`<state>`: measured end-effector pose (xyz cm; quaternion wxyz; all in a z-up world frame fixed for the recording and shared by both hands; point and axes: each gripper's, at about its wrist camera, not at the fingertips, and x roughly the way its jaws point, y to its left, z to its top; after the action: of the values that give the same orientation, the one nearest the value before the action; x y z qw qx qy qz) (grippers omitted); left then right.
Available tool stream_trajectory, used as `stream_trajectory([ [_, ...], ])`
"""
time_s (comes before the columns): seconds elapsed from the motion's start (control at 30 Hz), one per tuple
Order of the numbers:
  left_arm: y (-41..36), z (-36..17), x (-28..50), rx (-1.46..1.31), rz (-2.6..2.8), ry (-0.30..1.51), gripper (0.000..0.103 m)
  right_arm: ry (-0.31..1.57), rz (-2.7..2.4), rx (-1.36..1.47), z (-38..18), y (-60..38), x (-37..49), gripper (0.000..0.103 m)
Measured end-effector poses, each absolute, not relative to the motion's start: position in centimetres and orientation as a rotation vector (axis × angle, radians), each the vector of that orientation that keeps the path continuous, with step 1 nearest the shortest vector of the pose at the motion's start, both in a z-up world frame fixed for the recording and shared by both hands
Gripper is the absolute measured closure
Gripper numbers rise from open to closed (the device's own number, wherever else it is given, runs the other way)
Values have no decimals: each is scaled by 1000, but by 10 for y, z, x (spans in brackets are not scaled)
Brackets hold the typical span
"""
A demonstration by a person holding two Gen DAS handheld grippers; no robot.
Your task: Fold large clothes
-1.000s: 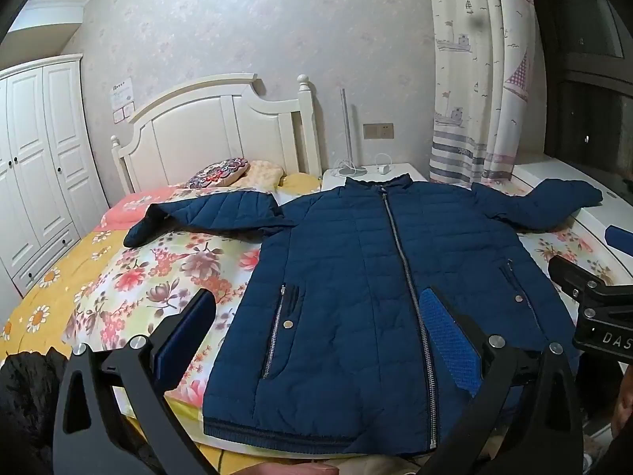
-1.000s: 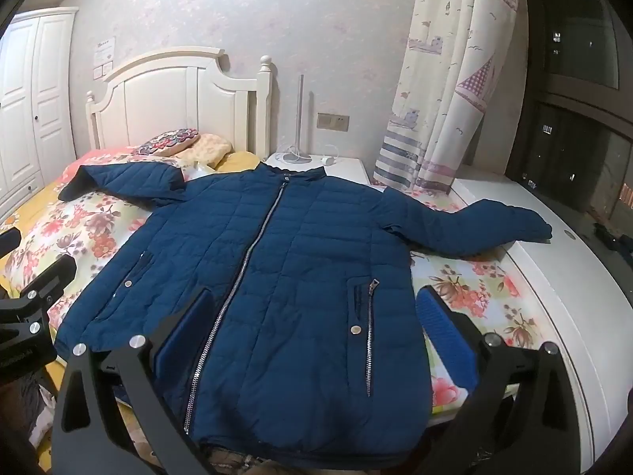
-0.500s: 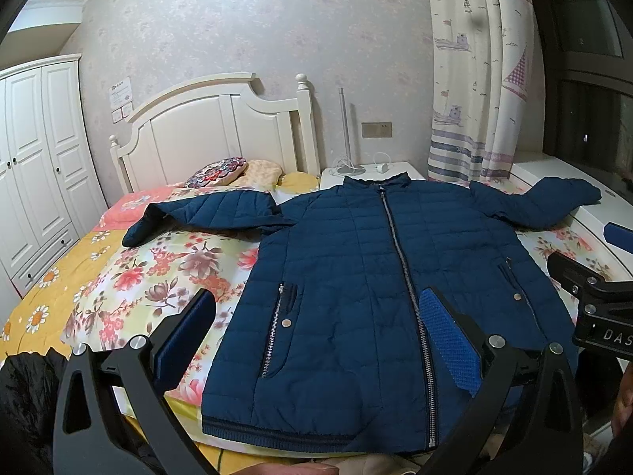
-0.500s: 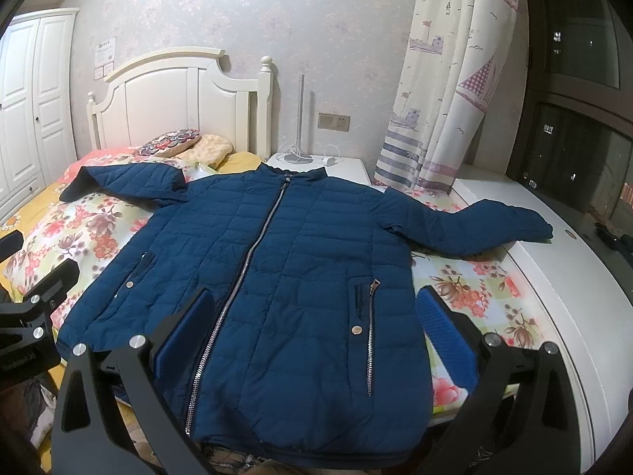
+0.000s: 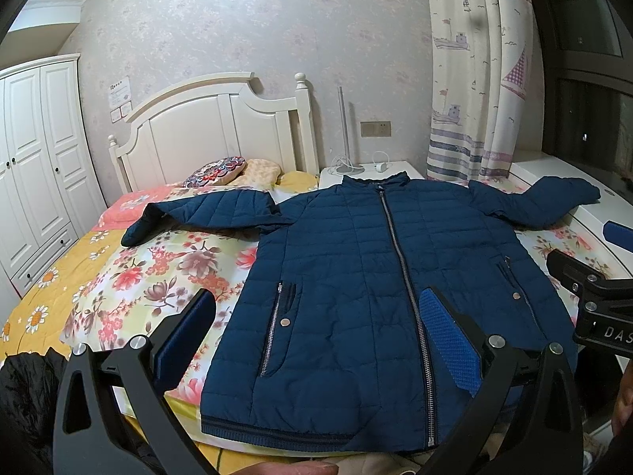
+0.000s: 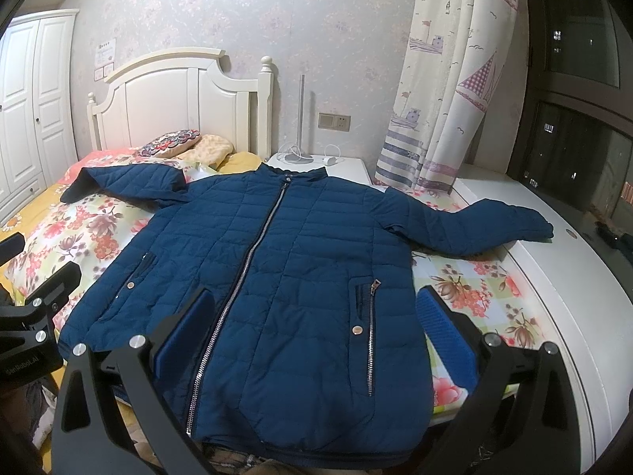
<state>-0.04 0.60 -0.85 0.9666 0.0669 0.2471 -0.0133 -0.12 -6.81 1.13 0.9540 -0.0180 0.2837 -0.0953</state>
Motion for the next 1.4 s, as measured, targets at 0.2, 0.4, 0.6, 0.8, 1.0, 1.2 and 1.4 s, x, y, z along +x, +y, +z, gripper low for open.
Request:
stream_trajectory([
  [0.2,6,-8,0,136,-27,501,4,576,-194,-36,11,-68,-1,2],
  [0.4,6,-8,0,137,-26,500,4,578,-193,-37,12,-67,-1,2],
  [0.6,5,-8,-1,137,-26,500,4,579,-193,-36,11,-67,-1,2],
  [0.8,5,-8,-1,137,-26,501,4,579,-193,-37,11,-66,-1,2],
  [1.0,6,-8,-1,137,-28,501,4,580,-194,-37,11,-66,-1,2],
  [1.2,6,-12,-1,139,-31,506,4,582,-194,-36,10,-64,-1,2],
  [1.4,4,-19,1,143,-33,521,4,598,-195,-33,3,-62,1,2],
])
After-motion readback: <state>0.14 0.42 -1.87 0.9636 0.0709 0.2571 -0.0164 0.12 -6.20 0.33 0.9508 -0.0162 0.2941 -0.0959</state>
